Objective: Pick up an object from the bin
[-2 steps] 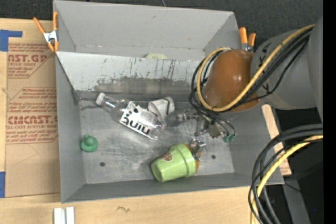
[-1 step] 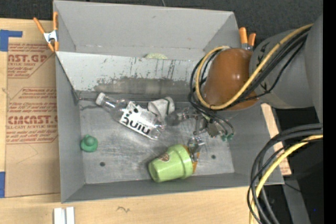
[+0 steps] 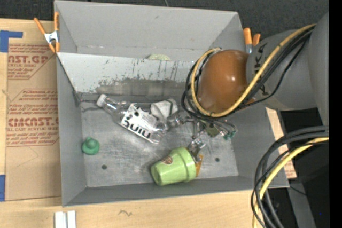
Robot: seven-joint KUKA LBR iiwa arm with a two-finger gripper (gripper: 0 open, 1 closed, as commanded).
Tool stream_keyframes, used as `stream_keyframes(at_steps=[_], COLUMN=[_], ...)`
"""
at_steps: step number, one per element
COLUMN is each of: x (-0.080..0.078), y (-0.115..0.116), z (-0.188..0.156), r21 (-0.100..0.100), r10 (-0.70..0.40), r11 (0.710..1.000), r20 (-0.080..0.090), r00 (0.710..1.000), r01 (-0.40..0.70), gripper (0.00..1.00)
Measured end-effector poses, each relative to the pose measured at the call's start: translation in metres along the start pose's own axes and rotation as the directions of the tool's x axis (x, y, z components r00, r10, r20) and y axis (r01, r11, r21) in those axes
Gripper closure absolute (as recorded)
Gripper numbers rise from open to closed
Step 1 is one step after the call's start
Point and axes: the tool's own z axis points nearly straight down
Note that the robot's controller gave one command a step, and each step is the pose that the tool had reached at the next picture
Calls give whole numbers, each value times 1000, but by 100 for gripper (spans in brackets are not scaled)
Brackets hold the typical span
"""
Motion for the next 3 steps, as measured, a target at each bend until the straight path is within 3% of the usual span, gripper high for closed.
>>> stream_keyframes(at_steps=[1,2,3], x=[8,14,10], y=[13,16,10], z=[6,3,8], r21=[0,-5,-22], r10=[-105,-167,-450], r11=[994,986,893], r20=[10,3,-28], r00=[994,986,892], r01=[105,167,450], gripper=[0,0,100])
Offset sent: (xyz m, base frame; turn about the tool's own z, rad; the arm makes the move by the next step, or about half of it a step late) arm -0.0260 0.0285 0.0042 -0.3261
